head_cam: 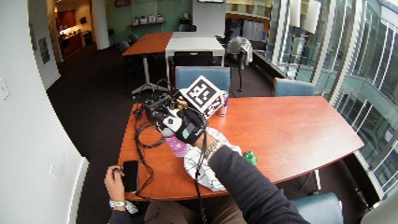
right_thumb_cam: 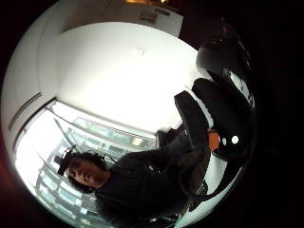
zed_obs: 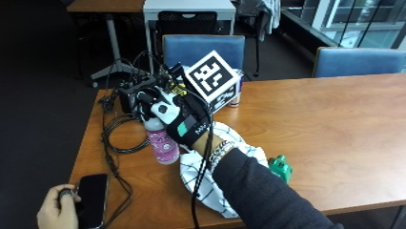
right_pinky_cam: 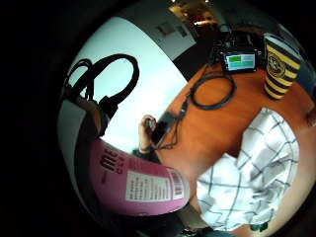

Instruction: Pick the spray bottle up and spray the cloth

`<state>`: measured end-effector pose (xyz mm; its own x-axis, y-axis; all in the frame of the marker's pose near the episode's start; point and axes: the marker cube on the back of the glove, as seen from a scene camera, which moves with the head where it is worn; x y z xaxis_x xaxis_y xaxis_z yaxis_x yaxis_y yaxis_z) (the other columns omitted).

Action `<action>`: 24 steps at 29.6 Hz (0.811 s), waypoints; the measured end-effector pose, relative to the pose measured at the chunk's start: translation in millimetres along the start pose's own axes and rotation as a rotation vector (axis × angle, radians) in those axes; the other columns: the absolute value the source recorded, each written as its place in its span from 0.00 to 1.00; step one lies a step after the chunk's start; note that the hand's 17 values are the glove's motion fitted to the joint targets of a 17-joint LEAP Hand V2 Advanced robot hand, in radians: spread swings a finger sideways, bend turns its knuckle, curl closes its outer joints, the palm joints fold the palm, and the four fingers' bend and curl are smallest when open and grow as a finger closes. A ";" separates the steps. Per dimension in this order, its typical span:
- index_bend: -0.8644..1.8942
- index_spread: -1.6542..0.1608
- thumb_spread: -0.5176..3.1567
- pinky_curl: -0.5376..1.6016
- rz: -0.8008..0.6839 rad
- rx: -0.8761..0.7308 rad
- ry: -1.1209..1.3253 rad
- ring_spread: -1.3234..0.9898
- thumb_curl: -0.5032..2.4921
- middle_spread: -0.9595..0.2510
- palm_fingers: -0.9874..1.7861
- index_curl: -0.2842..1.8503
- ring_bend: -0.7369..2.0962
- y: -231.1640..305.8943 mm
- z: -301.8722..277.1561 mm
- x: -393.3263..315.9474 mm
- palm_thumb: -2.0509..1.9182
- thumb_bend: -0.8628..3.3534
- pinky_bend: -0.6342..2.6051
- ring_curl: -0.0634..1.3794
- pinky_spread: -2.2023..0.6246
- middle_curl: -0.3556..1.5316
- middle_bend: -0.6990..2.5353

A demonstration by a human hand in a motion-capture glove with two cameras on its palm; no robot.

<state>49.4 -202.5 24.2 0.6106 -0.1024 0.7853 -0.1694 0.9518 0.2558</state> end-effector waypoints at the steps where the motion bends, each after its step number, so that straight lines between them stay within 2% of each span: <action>1: 0.42 0.75 0.55 0.44 -0.014 0.040 -0.022 0.49 0.24 0.61 0.83 0.42 0.47 1.5 3.3 1.6 0.68 0.20 0.34 0.36 0.68 0.49 0.42; 8: 0.42 0.75 0.55 0.44 -0.050 0.185 -0.060 0.48 0.24 0.62 0.83 0.42 0.47 22.0 32.3 16.2 0.68 0.20 0.34 0.36 0.68 0.49 0.42; 24: 0.42 0.75 0.54 0.44 -0.114 0.200 0.008 0.48 0.24 0.62 0.83 0.42 0.47 17.9 52.7 36.6 0.68 0.20 0.33 0.36 0.68 0.49 0.41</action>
<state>28.0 -204.5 87.2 0.6405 -0.2028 0.7407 -0.2483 0.8580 0.4496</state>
